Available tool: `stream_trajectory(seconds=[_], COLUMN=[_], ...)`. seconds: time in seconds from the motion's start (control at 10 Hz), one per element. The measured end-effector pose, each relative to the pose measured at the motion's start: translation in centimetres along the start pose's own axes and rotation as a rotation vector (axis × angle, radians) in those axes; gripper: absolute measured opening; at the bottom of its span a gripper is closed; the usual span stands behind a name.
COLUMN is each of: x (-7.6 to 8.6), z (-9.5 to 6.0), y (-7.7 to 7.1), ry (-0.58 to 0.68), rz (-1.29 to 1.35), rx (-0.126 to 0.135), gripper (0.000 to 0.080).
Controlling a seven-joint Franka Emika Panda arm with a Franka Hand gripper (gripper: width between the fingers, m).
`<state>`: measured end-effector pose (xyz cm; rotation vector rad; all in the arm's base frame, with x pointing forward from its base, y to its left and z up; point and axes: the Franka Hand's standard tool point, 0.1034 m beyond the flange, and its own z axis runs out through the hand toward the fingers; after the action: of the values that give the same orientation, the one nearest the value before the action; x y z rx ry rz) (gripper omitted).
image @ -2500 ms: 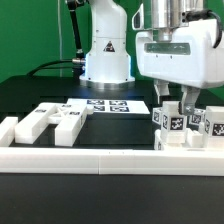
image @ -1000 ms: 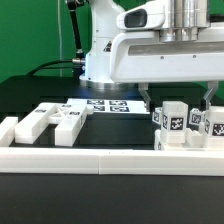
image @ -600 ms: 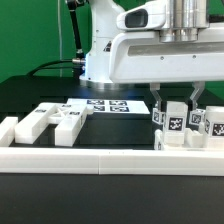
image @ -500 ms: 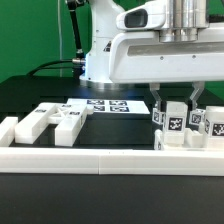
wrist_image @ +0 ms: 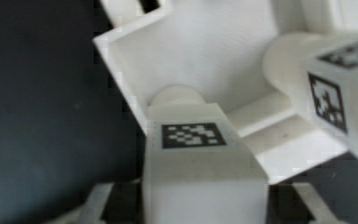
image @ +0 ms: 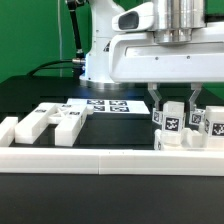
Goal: Assemble chair
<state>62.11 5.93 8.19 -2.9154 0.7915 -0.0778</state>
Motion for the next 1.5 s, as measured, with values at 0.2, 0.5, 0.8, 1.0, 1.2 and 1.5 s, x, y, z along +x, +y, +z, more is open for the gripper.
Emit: stream_trajectory(seconds=[0.2, 0.5, 0.8, 1.0, 1.2, 1.5], x=[0.11, 0.23, 0.21, 0.18, 0.23, 0.27], z=[0.06, 0.06, 0.08, 0.10, 0.08, 0.07], y=[0.01, -0.04, -0.05, -0.07, 0.06, -0.01], ry=[-0.004, -0.003, -0.007, -0.007, -0.007, 0.001], rz=[0.186, 0.452, 0.642, 0.636, 0.541, 0.250], rx=[0.009, 0.009, 0.013, 0.012, 0.012, 0.014], gripper=[0.0289, 0.0291, 0.0291, 0.0367, 0.0618, 0.0648])
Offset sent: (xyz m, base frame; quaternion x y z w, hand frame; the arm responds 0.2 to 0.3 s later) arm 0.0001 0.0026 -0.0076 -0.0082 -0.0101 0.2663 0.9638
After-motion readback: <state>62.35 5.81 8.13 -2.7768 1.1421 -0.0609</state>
